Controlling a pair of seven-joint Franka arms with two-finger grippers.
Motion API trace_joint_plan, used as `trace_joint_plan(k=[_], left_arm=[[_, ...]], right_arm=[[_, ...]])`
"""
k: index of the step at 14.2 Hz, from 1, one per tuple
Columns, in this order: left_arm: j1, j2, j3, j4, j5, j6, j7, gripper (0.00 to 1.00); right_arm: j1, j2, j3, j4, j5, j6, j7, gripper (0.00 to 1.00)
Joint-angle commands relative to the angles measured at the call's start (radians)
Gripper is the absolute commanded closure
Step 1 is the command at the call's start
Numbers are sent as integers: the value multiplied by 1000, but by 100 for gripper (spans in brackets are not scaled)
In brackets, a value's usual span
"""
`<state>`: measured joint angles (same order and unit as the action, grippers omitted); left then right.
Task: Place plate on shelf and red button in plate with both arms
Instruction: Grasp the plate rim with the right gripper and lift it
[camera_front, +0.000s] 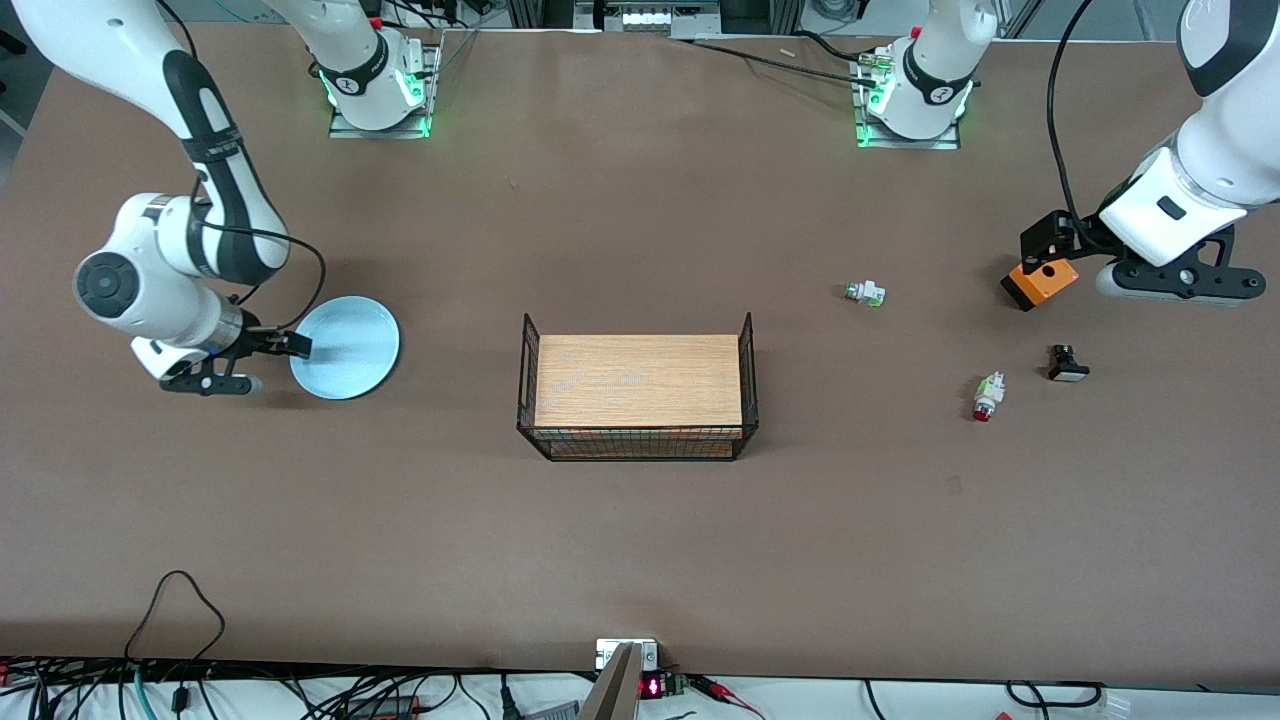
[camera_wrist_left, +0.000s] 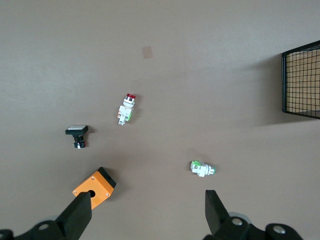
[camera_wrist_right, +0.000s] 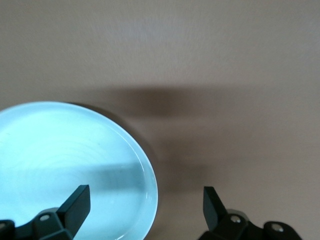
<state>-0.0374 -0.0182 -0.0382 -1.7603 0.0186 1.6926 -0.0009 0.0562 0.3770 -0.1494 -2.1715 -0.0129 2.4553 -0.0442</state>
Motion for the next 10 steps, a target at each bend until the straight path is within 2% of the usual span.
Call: trace_joint_plan(k=[1,2,4,5,6,10], left_arm=[[2,14,4,30,-26,-22,10,0],[1,14,3,30,-26,-21,10,0],[1,14,3,30,-26,-22,10,0],[-1,14,3,30,-26,-21,10,0],[1,15,1,42,-28,-25,10,0],[-5,37,1,70,-34,-33,2,0]], right_arm=[[-4,20,7,-37,-15,62,-11,15],[-4,28,7,-37,-15,63,-11,34],[-9,30,8,-39,-13,60,-8,80],[-4,36,8,-39,-13,59,-3,97],[-3,39,8,-39,-13,57,3,100],[1,31,14,-36,-10,-8,10,100]])
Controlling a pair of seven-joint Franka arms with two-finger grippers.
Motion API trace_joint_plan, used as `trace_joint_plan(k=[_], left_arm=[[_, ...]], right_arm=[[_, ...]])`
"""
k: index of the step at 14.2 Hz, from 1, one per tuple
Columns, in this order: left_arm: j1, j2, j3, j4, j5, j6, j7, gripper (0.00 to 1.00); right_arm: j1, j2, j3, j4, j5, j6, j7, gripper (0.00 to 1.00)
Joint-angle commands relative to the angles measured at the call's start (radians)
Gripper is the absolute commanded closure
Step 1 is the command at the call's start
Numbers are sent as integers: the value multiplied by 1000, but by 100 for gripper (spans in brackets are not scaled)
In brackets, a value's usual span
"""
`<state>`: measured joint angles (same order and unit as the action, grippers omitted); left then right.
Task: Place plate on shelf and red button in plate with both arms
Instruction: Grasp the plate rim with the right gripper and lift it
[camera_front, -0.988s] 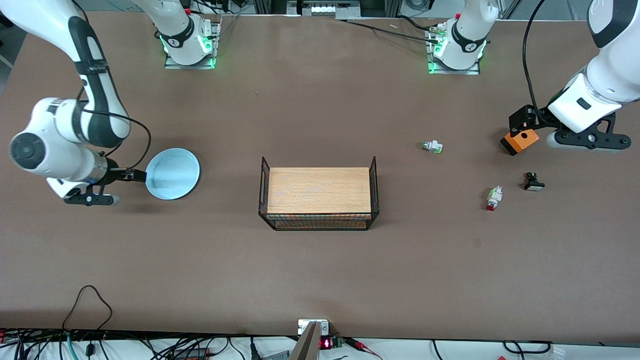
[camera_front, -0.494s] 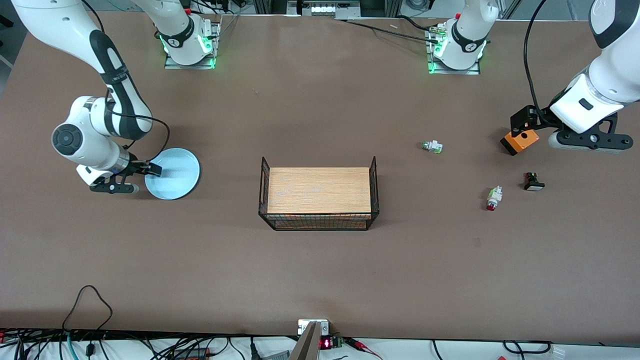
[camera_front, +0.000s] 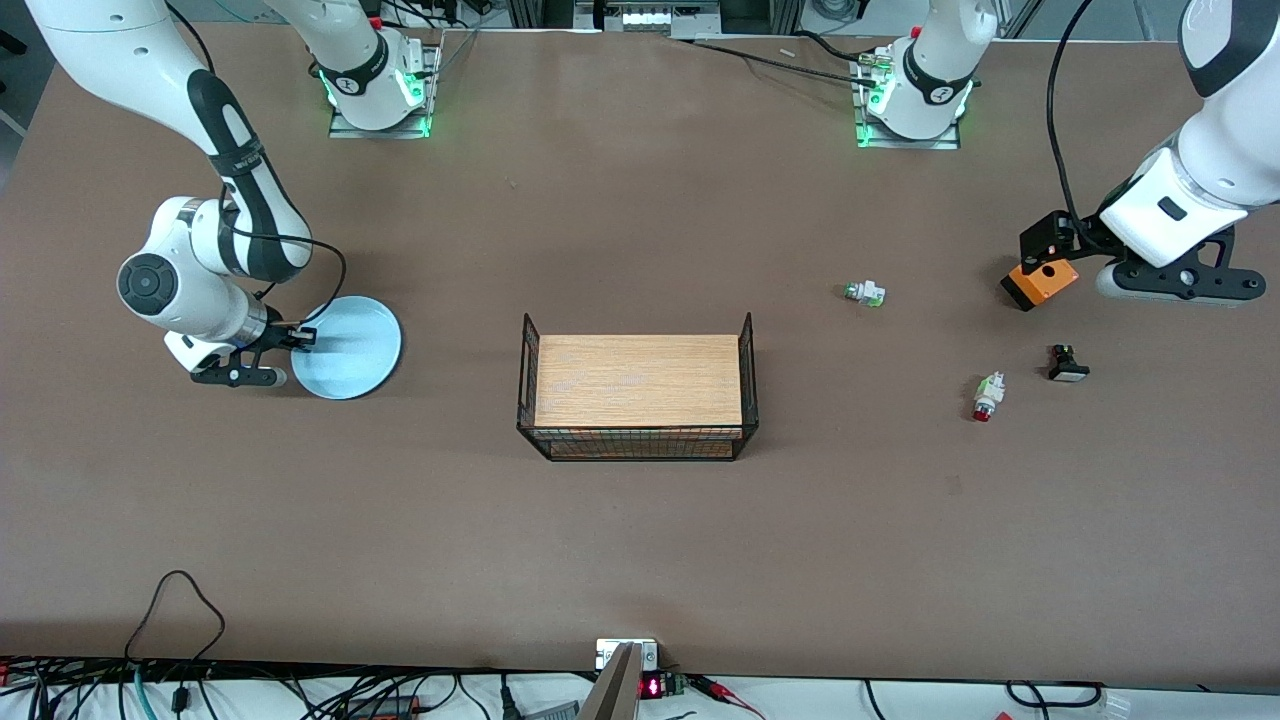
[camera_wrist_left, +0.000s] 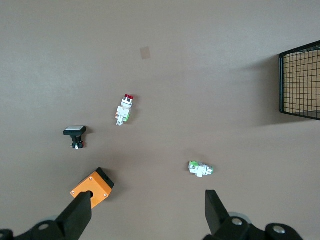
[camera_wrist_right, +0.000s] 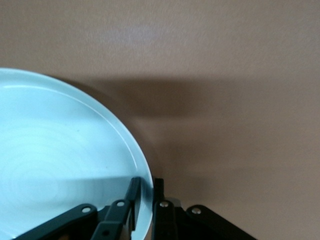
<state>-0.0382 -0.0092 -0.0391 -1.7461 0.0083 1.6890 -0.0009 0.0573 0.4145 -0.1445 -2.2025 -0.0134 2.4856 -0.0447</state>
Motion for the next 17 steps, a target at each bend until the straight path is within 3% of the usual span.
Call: trace_joint_plan(k=[1,5,8,10,17], left_arm=[[-6,32,2,57,-24,-29,2,0],[-8,32,2,59,-24,-31,2,0],[-8,32,2,59,-24,-35,4,0],[-8,32,2,59,-24,-35,4,0],[-6,32,2,59,-24,-38,5,0]], right_arm=[[-1,-14,10,1,-8,-65,9,100],[19,-135,13,70,3,-287,3,100],[21,-213,16,218,70,-560,8,100],[21,-230,17,300,76,-657,46,100],[102,-249,134,599,139,-1002,544,100]])
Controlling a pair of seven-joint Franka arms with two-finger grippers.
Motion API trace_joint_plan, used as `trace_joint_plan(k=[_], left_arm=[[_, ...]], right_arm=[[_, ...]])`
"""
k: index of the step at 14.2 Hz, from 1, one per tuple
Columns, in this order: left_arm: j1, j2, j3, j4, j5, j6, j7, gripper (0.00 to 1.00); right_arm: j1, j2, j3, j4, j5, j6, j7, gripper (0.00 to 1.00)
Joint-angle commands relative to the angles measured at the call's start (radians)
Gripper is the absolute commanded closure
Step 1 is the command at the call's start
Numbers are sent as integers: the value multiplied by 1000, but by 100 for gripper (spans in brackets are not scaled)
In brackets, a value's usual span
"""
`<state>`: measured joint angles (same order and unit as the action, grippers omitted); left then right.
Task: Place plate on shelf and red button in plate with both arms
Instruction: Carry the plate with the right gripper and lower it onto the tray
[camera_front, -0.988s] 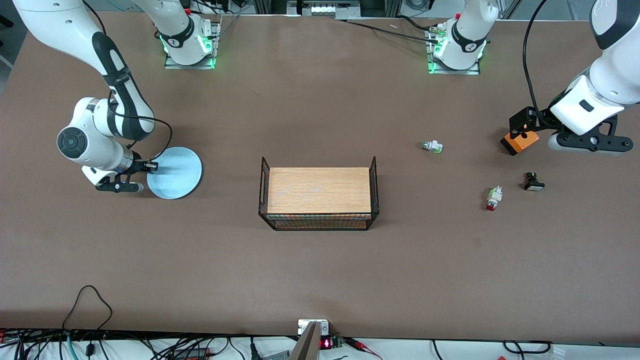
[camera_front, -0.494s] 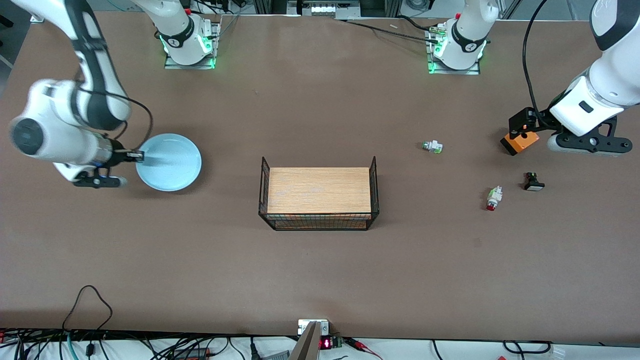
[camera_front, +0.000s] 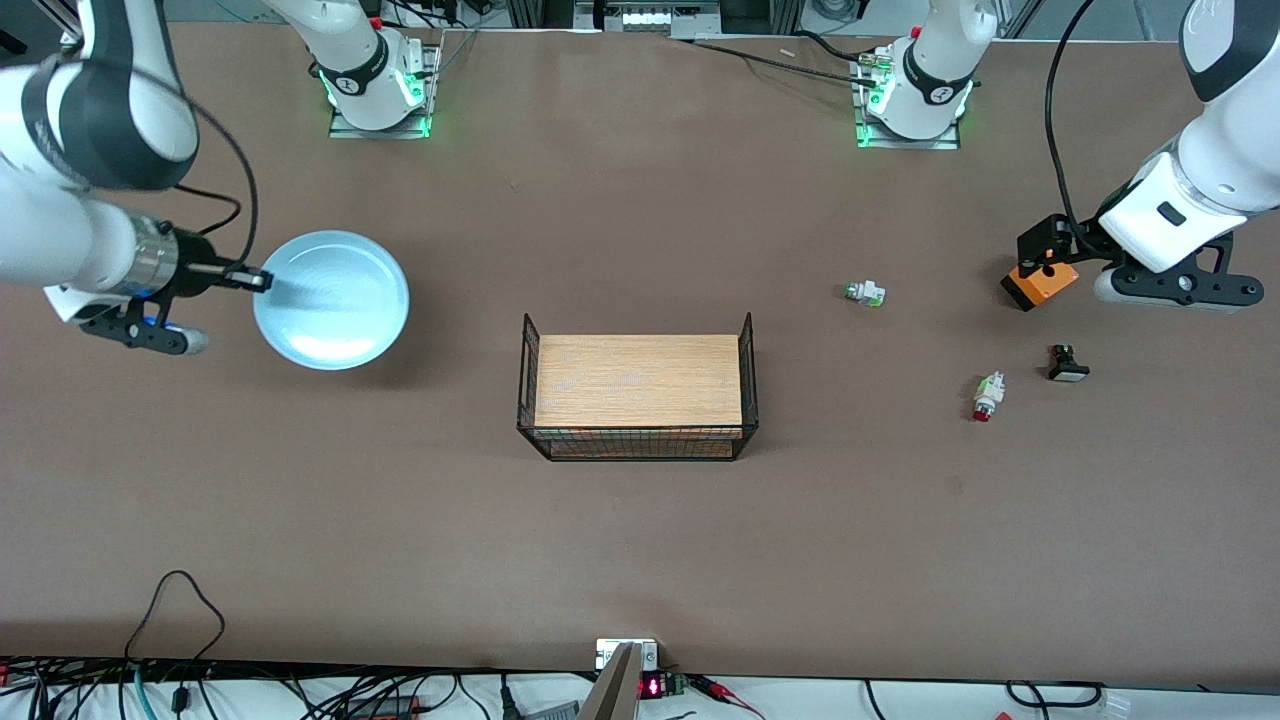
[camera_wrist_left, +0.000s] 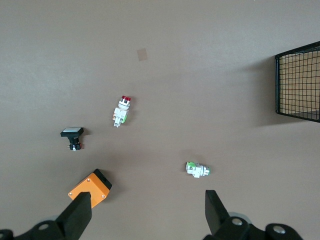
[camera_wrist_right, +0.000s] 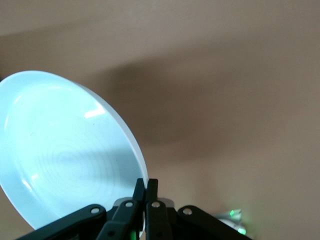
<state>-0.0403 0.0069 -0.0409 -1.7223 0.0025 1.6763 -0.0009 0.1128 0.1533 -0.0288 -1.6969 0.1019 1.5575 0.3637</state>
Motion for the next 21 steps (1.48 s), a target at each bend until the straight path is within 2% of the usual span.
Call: trace_joint_plan(k=[1,5,7,15,21], left_arm=[[-4,16,4,35,-18,-26,5,0],[-4,16,4,35,-18,-27,5,0],[-3,16,4,35,-18,-27,5,0],[-3,18,4,46,-16,-43,7,0],[-3,19,4,46,-16,-43,9,0]], right_arm=[[80,12,20,127,62,-77,218,100],[188,14,20,209,146,-70,463,100],[251,51,21,249,168,-31,558,100],[435,196,26,283,173,162,1010,100],[493,290,26,283,174,328,1126,100]])
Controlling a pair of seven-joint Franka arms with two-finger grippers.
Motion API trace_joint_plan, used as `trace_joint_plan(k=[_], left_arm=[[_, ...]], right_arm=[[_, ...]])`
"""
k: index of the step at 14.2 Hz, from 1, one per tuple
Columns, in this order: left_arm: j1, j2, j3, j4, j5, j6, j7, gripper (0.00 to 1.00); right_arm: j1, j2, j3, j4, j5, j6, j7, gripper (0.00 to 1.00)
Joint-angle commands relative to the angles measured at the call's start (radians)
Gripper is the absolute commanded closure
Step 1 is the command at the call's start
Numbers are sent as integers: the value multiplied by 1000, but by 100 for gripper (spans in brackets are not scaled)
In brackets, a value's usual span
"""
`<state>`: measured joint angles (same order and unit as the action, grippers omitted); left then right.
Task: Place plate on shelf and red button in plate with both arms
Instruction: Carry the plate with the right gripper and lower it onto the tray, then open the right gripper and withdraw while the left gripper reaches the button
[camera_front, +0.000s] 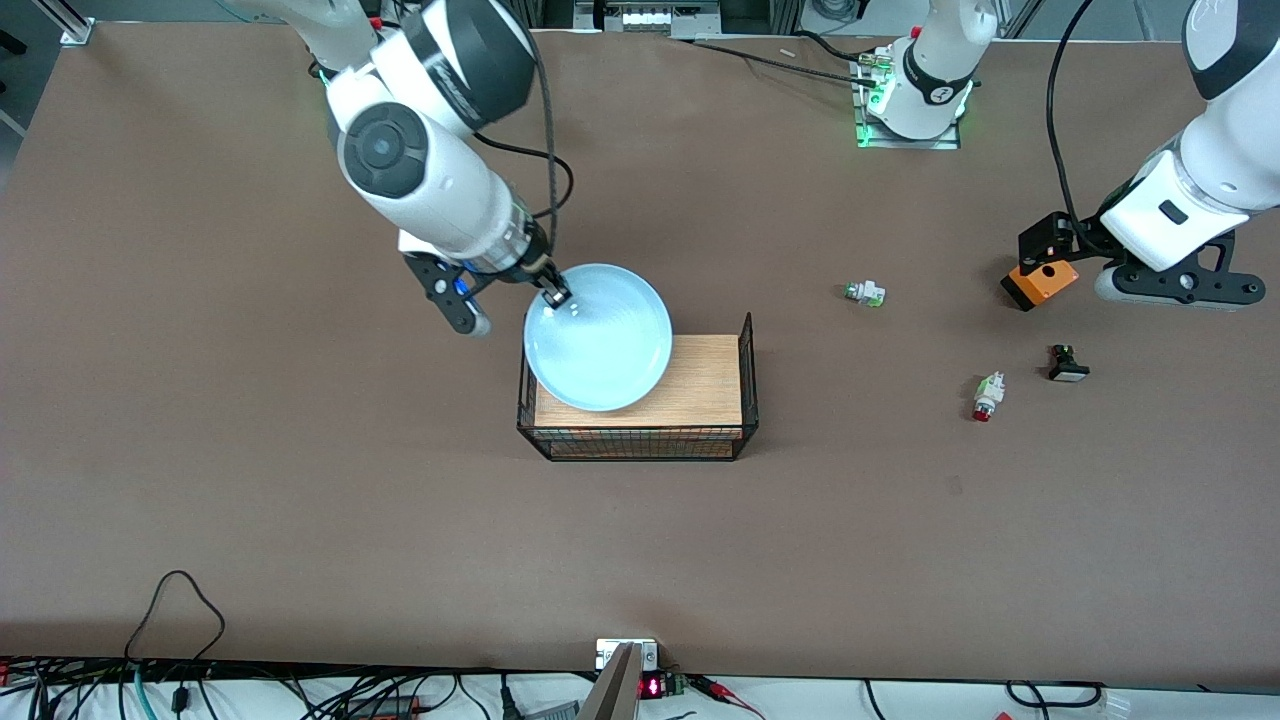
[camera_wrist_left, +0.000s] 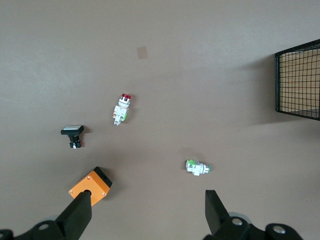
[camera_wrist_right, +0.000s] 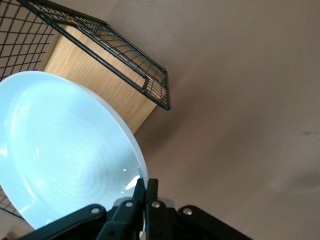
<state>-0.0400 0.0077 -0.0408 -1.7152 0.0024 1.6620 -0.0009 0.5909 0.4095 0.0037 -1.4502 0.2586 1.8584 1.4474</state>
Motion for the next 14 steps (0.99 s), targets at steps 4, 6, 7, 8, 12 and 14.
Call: trace_joint_plan(k=[4,6,7,8,12,14], left_arm=[[-6,18,4,39,-16,-28,9,0],[-6,18,4,39,-16,-28,9,0],[-6,18,4,40,-16,-28,9,0],[-6,18,4,40,-16,-28,9,0],[-7,18,4,40,-16,-28,7,0],[-4,18,4,39,-18,-30,7,0]], right_arm=[[21,60,-7,28,16,65,50,100],[32,83,-7,24,16,84,50,100],[44,87,-7,21,15,96,50,100],[47,89,-7,5,14,117,51,100],[57,95,-7,-27,11,156,30,100],[40,94,-7,-27,13,151,2,16]])
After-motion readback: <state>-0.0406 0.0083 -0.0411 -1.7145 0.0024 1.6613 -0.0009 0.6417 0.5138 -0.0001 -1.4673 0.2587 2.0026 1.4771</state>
